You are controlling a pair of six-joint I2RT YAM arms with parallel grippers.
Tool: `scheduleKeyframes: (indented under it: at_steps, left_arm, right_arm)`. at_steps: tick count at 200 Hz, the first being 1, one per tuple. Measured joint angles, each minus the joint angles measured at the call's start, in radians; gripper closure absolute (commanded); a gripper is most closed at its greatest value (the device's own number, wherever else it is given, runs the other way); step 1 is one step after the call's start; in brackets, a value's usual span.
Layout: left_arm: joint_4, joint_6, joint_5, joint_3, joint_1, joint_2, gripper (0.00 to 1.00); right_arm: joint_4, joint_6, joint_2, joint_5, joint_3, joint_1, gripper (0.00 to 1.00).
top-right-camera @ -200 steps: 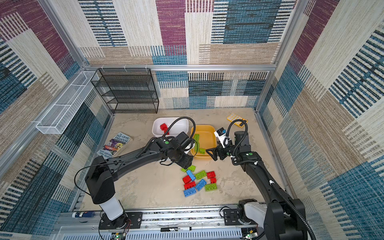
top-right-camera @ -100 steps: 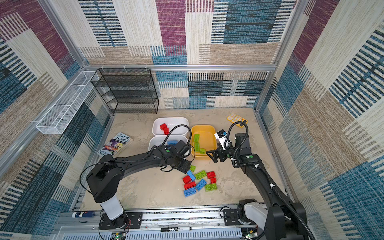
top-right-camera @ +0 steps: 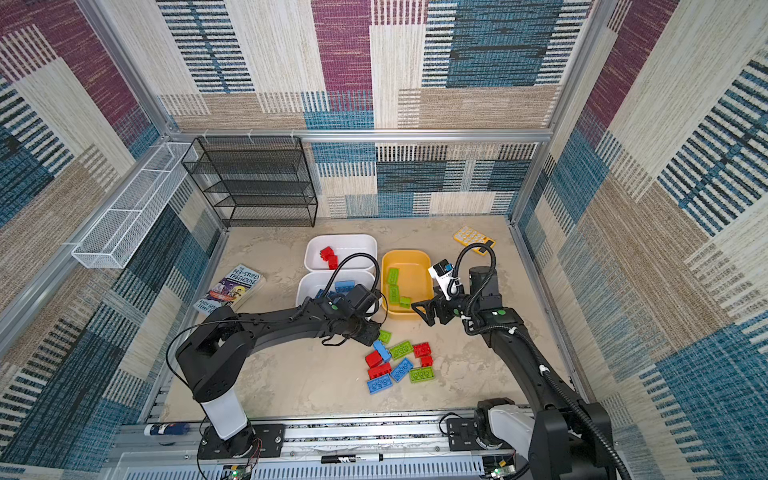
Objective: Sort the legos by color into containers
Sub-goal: 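Move the left gripper back to the pile over another lime-green brick, then grasp the lime-green brick with the left gripper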
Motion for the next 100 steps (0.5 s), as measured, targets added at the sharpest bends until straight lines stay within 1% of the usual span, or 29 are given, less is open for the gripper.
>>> scheduleKeyframes:
  at_steps: [29, 71, 81, 100]
  left_arm:
    - [0.013, 0.003, 0.022, 0.0, 0.001, 0.013, 0.52]
    - [0.018, 0.006, 0.045, 0.0, 0.002, 0.015, 0.68]
    - [0.018, 0.007, 0.047, 0.0, 0.002, 0.013, 0.7]
    - [0.009, 0.011, 0.048, 0.003, 0.002, -0.005, 0.7]
  right_arm:
    - [0.0, 0.0, 0.0, 0.0, 0.0, 0.0, 0.01]
    - [0.0, 0.0, -0.002, 0.0, 0.0, 0.0, 0.01]
    - [0.0, 0.0, -0.003, -0.001, 0.0, 0.0, 0.01]
    - [0.0, 0.0, -0.005, -0.001, -0.001, 0.0, 0.01]
